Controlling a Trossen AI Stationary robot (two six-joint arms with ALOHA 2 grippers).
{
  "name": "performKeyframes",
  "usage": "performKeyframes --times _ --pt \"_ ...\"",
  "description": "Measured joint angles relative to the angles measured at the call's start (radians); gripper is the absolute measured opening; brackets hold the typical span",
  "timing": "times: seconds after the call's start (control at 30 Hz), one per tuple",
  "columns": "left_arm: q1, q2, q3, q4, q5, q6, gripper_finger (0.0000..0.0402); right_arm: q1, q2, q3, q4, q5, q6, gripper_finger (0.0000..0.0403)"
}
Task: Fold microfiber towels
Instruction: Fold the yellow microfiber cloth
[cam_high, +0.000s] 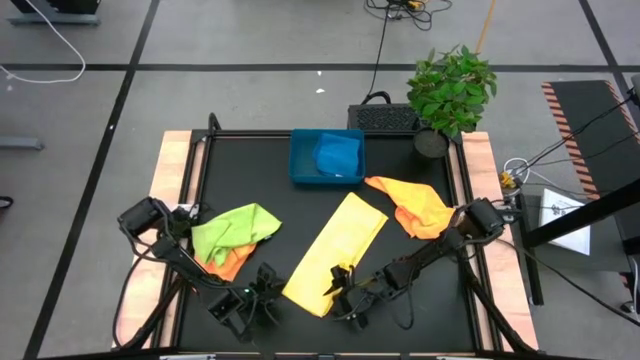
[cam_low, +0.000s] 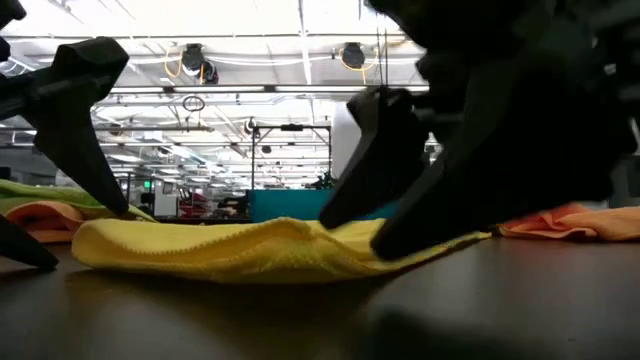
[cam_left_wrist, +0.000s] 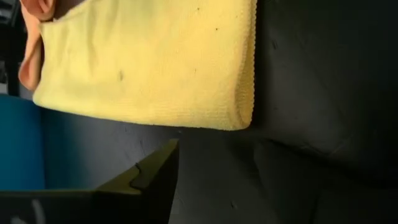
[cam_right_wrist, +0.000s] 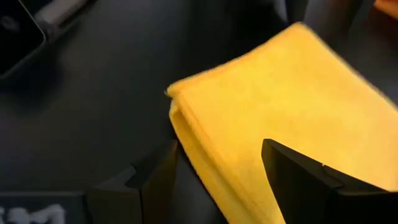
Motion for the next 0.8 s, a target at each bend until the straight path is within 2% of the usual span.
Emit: performKeyframes --times 0.13,0.37,0.67,0.8 --pt "0.001 0.001 -0.021 0.04 -0.023 0.079 0.0218 0.002 0.006 0.001 0.008 -0.011 0.022 0.0227" --pt "0.007 0.004 -0.026 0.165 -0.027 0.394 0.0218 0.006 0.005 0.001 0.009 0.009 0.023 0.0226" --pt "0.033 0.005 -0.025 0.184 -0.009 0.42 0.0217 0.0 0.005 0.001 0.009 0.022 0.001 0.0226" --pt "0.035 0.006 -0.026 0.204 0.0 0.446 0.0193 -0.003 0.005 0.001 0.013 0.024 -0.007 0.0226"
